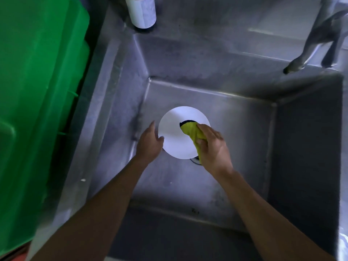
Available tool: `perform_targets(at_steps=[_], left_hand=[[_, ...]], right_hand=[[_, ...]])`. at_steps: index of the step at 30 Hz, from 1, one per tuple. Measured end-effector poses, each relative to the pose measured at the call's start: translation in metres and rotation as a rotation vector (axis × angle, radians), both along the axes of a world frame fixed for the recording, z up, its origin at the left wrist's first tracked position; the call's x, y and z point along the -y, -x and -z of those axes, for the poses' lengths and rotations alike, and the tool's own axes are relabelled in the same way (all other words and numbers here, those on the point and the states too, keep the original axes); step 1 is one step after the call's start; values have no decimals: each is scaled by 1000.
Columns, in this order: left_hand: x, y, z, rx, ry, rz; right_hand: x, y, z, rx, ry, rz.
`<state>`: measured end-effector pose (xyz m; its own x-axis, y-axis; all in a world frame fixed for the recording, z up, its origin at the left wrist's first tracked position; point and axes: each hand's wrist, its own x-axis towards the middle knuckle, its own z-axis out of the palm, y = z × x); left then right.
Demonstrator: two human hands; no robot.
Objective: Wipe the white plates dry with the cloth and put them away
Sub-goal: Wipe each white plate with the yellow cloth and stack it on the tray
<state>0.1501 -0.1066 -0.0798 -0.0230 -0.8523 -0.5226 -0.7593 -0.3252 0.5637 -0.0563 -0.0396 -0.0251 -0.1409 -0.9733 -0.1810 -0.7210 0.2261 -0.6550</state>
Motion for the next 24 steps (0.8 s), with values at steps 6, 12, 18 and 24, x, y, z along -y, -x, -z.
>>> perform_targets(at_steps=[6,12,18,24], left_hand=[[4,17,29,-153,-84,-298],[-3,26,31,-106,85,-305],[-9,35,29,-84,126,-338],[-15,43,35,-72,65,-464]], right_hand=[[0,10,27,19,-55,0],[-4,16,38,85,-70,17],[-7,21,39,114,-61,47],[-19,22,37,111,-65,53]])
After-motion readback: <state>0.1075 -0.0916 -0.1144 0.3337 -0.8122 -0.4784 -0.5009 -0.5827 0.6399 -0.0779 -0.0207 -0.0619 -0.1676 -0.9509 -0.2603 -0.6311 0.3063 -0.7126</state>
